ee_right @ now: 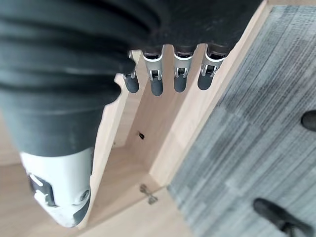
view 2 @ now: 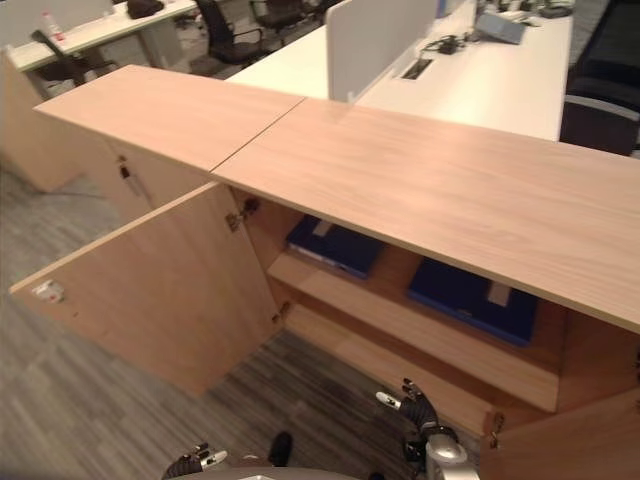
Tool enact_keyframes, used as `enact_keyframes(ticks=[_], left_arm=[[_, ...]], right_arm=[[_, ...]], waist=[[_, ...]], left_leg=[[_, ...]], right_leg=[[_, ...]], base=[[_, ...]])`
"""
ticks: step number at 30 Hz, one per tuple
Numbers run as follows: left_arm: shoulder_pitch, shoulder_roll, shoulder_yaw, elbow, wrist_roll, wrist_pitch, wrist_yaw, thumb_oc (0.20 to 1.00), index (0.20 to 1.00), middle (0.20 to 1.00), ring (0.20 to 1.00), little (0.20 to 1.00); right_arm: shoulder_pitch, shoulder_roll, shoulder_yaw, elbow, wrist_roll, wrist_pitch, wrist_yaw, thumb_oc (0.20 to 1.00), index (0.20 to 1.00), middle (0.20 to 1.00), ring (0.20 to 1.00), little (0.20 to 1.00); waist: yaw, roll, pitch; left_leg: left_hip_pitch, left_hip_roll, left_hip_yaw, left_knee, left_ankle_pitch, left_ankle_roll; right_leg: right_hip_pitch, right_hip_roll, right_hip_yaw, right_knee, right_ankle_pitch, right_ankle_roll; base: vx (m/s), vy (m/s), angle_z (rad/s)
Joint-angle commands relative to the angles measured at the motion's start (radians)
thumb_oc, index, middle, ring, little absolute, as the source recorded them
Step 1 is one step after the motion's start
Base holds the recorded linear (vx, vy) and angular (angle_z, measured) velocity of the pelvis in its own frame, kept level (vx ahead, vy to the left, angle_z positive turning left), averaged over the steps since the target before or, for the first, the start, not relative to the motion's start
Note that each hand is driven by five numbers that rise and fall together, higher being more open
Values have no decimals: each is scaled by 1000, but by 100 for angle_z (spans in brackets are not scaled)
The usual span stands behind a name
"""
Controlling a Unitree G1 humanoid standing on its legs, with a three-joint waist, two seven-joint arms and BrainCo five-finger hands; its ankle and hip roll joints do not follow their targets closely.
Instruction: Put the empty folder in the office cabinet
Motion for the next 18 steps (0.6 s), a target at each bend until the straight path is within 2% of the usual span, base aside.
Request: enact_keyframes(ticks=[1,2,4,6,10,15,17,18], left_arm=[[-27,81,32,-3,-30,-7,6,1000,1000,1000,1000,1000],[-27,82,32,-3,-30,-7,6,1000,1000,1000,1000,1000],[-30,83,41,1,-26,-8,10,1000,1000,1000,1000,1000],[-31,82,41,5,-24,-7,13,1000,1000,1000,1000,1000],[-32,86,34,9,1,-1,17,1000,1000,1000,1000,1000],[-49,114,21,-10,23,-1,18,1000,1000,1000,1000,1000],[-49,114,21,-10,23,-1,18,1000,1000,1000,1000,1000],[-64,146,30,-20,24,-1,17,1000,1000,1000,1000,1000]], right_arm=[[-75,25,-1,-9,14,-26,-6,1000,1000,1000,1000,1000],[-75,25,0,-8,14,-26,-6,1000,1000,1000,1000,1000],[-78,25,-3,-2,23,-21,2,1000,1000,1000,1000,1000],[-73,31,-6,5,27,-17,5,1000,1000,1000,1000,1000],[-66,45,-12,14,15,-7,3,1000,1000,1000,1000,1000],[-80,78,-8,25,6,1,1,1000,1000,1000,1000,1000],[-80,78,-8,25,6,1,1,1000,1000,1000,1000,1000],[-85,98,-5,25,0,6,5,1000,1000,1000,1000,1000]], waist=[[-6,-105,21],[-7,-105,23],[-15,-116,12],[-25,-110,-7],[-16,-117,-30],[15,-141,-30],[15,-142,-31],[32,-147,-16]], left_leg=[[59,66,248,62,-135,62],[60,66,248,65,-138,62],[91,118,274,105,-161,53],[139,138,295,75,-171,42],[159,95,285,19,-185,61],[150,47,251,10,-208,99],[149,47,250,11,-208,99],[152,21,231,9,-224,126]], right_leg=[[2,-101,19,29,-17,106],[4,-100,19,29,-17,106],[-4,-129,-22,41,-7,107],[-1,-132,-55,40,-9,107],[4,-146,-68,48,2,119],[-12,-196,-85,110,3,139],[-12,-196,-85,110,3,140],[-47,-231,-90,208,9,154]], base=[[-51,54,44],[-42,104,9],[-33,132,36],[26,132,74],[94,175,69],[24,180,30],[1,112,35],[-27,300,12]])
